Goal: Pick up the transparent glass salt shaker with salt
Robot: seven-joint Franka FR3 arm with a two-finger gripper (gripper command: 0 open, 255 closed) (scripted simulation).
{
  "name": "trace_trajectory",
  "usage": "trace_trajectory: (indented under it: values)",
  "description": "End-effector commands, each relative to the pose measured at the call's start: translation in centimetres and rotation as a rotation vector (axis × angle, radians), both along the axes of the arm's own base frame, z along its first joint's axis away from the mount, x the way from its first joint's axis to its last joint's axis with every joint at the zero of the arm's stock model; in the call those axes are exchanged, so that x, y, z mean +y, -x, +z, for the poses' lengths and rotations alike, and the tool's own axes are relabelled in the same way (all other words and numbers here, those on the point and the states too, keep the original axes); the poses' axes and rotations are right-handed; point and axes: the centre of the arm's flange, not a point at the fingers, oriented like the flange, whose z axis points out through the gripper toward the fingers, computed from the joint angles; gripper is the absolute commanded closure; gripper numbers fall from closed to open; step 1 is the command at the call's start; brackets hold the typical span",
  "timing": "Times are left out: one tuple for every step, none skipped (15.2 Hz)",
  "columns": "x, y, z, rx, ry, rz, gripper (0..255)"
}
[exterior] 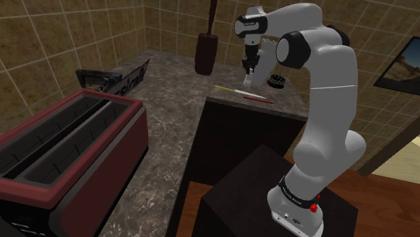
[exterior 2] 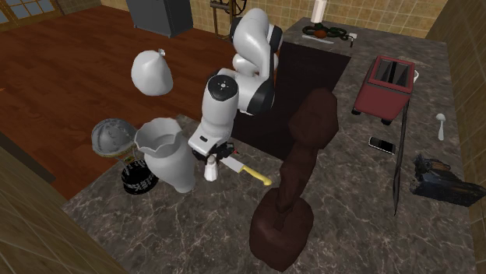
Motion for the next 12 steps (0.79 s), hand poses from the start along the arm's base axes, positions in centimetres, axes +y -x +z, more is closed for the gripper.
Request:
trace_trajectory:
  values:
    - [0.0,0.1,1.0,0.000,0.000,0.000,255]
    - [0.0,0.1,1.6,0.000,0.000,0.000,255]
    - [0.0,0.1,2.1,0.000,0.000,0.000,255]
    - [0.0,0.1,2.6,0.000,0.000,0.000,255]
    - [0.0,0.1,3.1,0.000,0.000,0.000,255]
    - [0.0,0.1,3.7,0.000,0.000,0.000,255]
    - [0.0,0.1,4.2,0.000,0.000,0.000,255]
    - [0.0,0.1,4.7,0.000,0.000,0.000,255]
    - [0.0,0.1,5.3,0.000,0.000,0.000,255]
    - [0.0,0.1,5.8,0.000,0.000,0.000,255]
    - [0.0,0.1,5.9,0.000,0.000,0.000,255]
    - [0.0,0.1,5.9,0.000,0.000,0.000,255]
